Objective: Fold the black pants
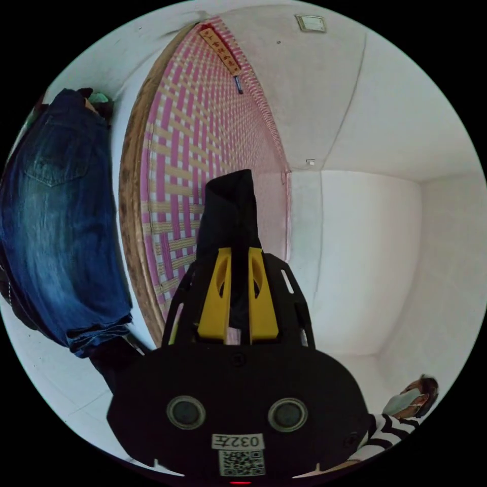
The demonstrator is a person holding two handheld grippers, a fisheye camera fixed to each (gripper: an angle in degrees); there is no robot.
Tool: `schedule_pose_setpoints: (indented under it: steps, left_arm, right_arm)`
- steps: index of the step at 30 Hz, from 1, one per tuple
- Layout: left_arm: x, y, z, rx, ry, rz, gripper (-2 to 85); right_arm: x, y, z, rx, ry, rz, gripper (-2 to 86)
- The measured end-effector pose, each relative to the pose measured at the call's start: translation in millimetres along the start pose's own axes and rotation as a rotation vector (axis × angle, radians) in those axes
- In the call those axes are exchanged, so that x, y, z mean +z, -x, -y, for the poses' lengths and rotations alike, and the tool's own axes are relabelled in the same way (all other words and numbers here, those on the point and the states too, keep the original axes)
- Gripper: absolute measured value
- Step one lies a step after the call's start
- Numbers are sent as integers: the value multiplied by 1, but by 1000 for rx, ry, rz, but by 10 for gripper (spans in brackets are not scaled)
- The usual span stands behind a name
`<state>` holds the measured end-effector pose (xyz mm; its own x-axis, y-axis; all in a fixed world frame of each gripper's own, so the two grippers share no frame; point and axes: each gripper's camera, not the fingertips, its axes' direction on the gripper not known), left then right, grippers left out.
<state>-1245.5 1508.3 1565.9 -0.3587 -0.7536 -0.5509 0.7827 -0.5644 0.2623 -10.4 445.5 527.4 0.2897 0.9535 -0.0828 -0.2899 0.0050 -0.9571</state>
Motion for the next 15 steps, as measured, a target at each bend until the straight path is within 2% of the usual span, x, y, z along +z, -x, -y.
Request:
schedule_pose_setpoints:
  steps: [8,12,15]
  left_arm:
    - [-89,-73,14,40,-33,-168,11]
    - [-119,-136,22,116,-46,-274,11]
    - [-138,-173,28,131,-41,-336,12]
  right_arm:
    - [-10,0,61,189,-51,18,101]
    - [-20,14,88,236,-94,-108,99]
    - [-14,18,105,226,-4,-131,100]
